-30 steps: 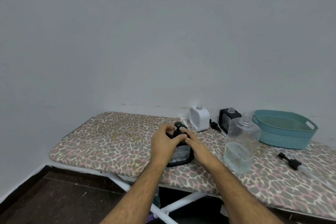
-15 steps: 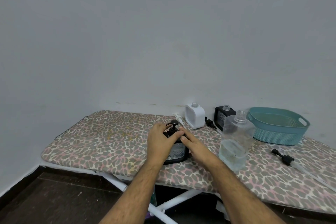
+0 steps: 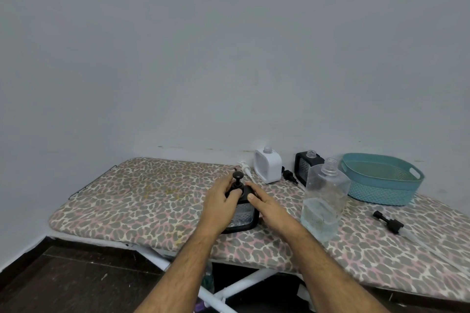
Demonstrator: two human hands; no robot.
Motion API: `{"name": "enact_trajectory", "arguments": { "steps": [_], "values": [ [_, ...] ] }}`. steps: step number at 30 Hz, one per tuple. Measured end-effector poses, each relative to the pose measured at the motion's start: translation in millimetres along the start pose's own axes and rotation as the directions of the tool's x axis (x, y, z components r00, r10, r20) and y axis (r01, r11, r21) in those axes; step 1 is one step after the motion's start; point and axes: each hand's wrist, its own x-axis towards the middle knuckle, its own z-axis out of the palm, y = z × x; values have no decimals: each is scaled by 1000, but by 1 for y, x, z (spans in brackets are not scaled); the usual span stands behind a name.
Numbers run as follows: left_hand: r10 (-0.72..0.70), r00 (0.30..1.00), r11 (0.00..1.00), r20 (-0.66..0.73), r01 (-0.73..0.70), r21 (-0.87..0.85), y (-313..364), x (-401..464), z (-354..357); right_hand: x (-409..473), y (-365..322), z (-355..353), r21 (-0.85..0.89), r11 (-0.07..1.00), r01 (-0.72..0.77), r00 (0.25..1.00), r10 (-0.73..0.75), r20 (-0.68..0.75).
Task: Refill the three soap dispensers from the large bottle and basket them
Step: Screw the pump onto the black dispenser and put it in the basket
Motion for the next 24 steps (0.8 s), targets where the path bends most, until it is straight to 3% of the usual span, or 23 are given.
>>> {"name": "enact_trajectory", "arguments": {
  "steps": [3, 7, 11, 16, 18, 21, 24],
  "values": [
    [18, 995, 994, -94, -8, 105, 1, 4, 4, 0, 0, 1, -36, 999, 6, 1000, -7, -4],
    [-19, 974, 997, -226, 36, 71, 9, 2, 7, 0, 2, 0, -26, 1000, 1, 1000, -1, -5],
    [-55, 982, 998, -180, 49, -35, 2, 5, 2, 2, 3, -1, -20, 1000, 6, 1000, -6, -11],
    [-64, 998, 990, 6, 64, -123, -4, 2, -8, 0, 1, 1, 21, 1000, -3, 1000, 3, -18],
    [-39, 999, 991, 19, 41, -126, -1, 2, -9, -2, 0, 2, 31, 1000, -4, 1000, 5, -19],
    [19, 990, 999, -138, -14, 41, 5, 1, -5, -3, -1, 1, 22, 1000, 3, 1000, -2, -9],
    [-32, 978, 979, -208, 73, 192, 6, 4, 2, -3, 0, 1, -1, 1000, 5, 1000, -5, -3]
  ]
}}
